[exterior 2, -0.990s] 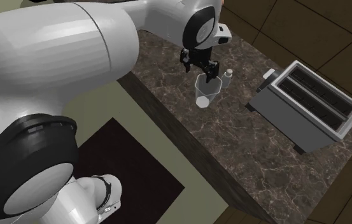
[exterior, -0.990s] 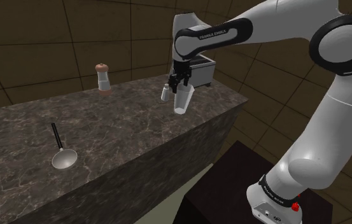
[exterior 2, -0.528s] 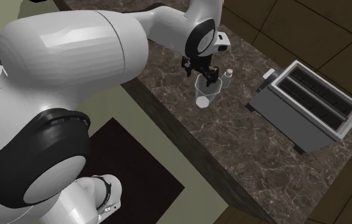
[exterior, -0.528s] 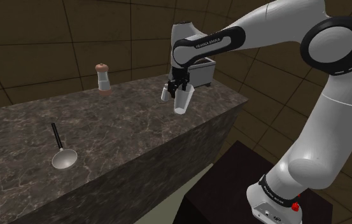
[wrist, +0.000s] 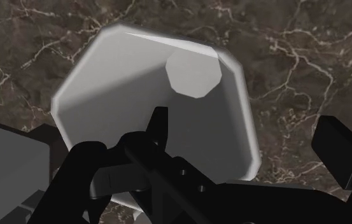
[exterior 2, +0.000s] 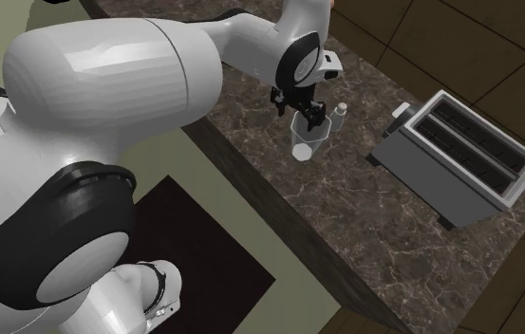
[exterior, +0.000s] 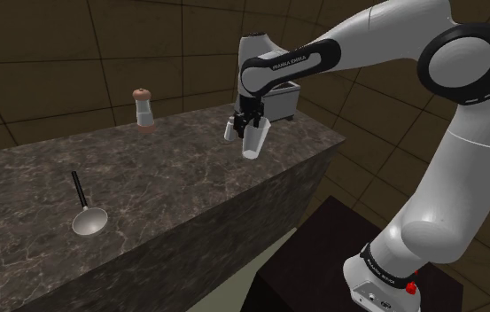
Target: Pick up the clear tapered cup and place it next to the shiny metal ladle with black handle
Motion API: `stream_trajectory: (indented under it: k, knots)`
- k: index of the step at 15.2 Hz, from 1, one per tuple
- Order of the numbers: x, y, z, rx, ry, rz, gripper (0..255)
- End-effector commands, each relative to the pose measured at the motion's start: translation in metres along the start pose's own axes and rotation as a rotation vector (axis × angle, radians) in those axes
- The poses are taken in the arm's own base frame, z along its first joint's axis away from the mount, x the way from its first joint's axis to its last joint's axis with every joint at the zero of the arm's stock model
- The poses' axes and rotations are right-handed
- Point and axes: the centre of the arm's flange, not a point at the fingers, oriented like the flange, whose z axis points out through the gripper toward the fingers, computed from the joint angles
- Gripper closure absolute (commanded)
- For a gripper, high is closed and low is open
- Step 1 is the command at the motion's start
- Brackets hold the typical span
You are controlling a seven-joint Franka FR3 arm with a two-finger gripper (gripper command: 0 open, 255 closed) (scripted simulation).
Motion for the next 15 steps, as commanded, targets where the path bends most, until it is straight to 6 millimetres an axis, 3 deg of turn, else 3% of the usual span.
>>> stream_trajectory:
  k: [1,10,15]
  knots:
    - [0.000,0.000,0.000,0.000,0.000,0.000,255]
    - [0.000,0.000,0.000,0.000,0.000,0.000,255]
    - [-0.002,0.003,-0.026,0.000,0.000,0.000,255]
